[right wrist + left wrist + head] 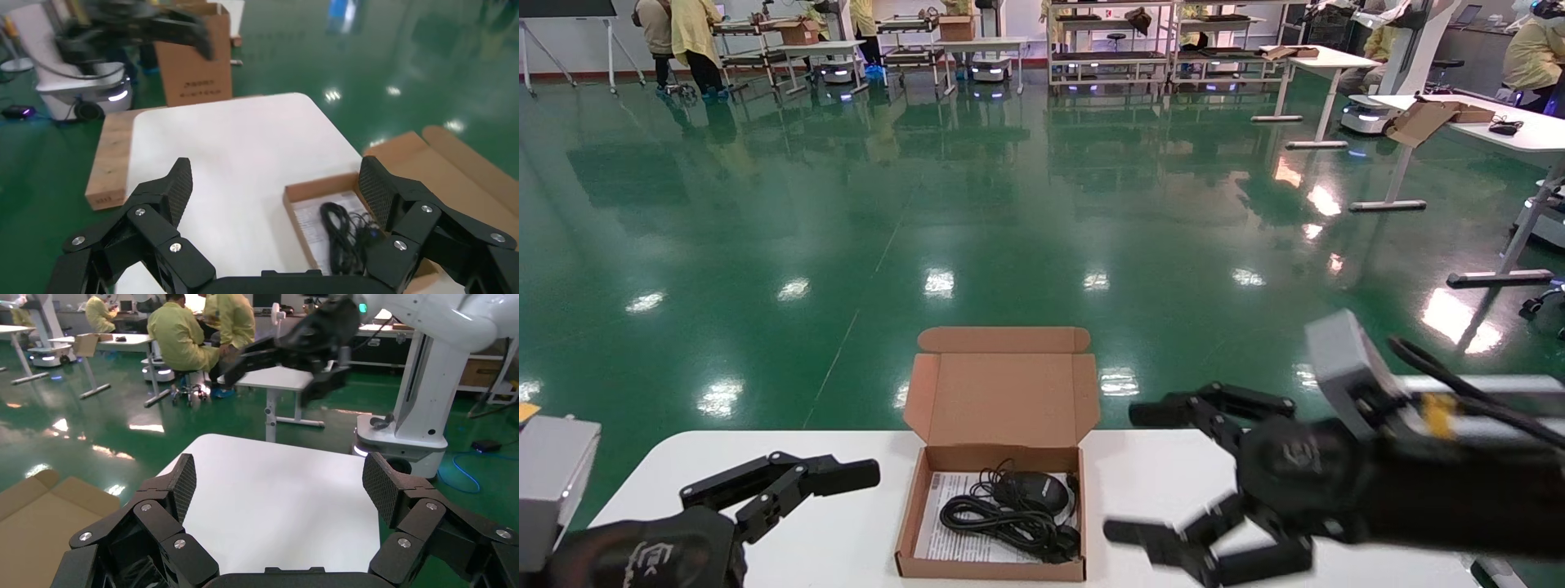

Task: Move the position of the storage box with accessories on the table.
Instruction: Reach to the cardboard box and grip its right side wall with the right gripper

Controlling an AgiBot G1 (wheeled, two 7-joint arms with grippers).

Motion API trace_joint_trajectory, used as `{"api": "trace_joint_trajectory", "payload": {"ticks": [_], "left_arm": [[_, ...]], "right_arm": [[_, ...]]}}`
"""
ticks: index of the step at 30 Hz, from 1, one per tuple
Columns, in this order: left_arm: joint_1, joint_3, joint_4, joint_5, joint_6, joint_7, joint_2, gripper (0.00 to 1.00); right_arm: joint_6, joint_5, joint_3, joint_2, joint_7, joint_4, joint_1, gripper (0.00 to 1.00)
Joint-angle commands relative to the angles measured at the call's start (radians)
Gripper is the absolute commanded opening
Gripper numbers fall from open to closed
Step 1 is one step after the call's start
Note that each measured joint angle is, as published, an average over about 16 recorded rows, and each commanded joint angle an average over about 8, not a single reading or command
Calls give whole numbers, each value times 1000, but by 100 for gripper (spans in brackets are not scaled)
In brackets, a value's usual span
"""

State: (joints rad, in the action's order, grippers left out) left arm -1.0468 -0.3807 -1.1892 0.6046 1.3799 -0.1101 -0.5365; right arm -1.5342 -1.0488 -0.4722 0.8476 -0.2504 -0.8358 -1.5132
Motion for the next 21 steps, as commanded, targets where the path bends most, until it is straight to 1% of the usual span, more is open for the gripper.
{"api": "trace_joint_trajectory", "payload": {"ticks": [1, 5, 10, 15, 21], "left_arm": [[0, 0, 0, 0, 0, 0, 0, 100], [0, 0, 0, 0, 0, 0, 0, 100], [0, 0, 0, 0, 0, 0, 0, 100], [0, 0, 0, 0, 0, 0, 0, 100], [0, 0, 0, 0, 0, 0, 0, 100]], "right_arm": [[-4, -36, -24, 33, -1, 69, -47, 100], [27, -92, -60, 118, -9, 218, -117, 100], [110, -146, -93, 228, -29, 408, -174, 100], [205, -187, -117, 320, -52, 567, -192, 100], [292, -214, -133, 393, -39, 677, -188, 100]]}}
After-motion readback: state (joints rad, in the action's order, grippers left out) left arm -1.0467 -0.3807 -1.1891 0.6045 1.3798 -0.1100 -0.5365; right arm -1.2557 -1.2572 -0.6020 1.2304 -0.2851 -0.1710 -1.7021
